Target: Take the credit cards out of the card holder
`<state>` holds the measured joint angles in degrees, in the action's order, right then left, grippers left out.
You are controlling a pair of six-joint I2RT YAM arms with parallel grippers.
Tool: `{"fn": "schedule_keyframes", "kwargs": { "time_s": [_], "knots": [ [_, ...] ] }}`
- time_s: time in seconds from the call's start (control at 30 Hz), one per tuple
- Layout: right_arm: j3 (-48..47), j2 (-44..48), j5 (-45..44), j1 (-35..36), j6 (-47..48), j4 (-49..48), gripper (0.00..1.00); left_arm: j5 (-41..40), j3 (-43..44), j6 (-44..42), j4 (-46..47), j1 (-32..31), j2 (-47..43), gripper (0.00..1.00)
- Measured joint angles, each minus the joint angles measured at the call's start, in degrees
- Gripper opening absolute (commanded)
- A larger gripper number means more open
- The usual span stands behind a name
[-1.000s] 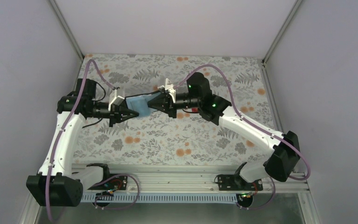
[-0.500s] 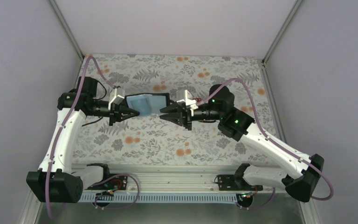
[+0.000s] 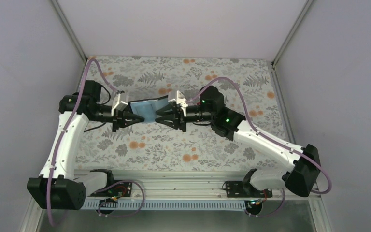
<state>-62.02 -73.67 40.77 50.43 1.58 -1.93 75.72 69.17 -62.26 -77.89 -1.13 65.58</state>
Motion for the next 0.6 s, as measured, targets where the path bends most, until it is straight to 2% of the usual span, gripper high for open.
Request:
{"fn": "schedule_keyframes", "kwargs": {
  "time_s": [0.23, 0.43, 0.6],
  "knots": [
    [-3.2, -2.3, -0.4, 0.5, 0.7, 0.8, 0.26, 0.9, 0.4, -0.1, -0.3, 0.2, 1.4, 0.02],
    [-7.1, -4.9, -0.9, 0.4, 1.8, 3.6, 0.19, 0.8, 0.4, 1.6, 1.1, 1.0, 1.2, 0.02],
    [-8.4, -6.1, -2.7, 0.1, 2.0, 4.7, 0.18, -1.8, 0.3, 8.0, 6.0, 1.0, 0.7, 0.02]
  ]
}}
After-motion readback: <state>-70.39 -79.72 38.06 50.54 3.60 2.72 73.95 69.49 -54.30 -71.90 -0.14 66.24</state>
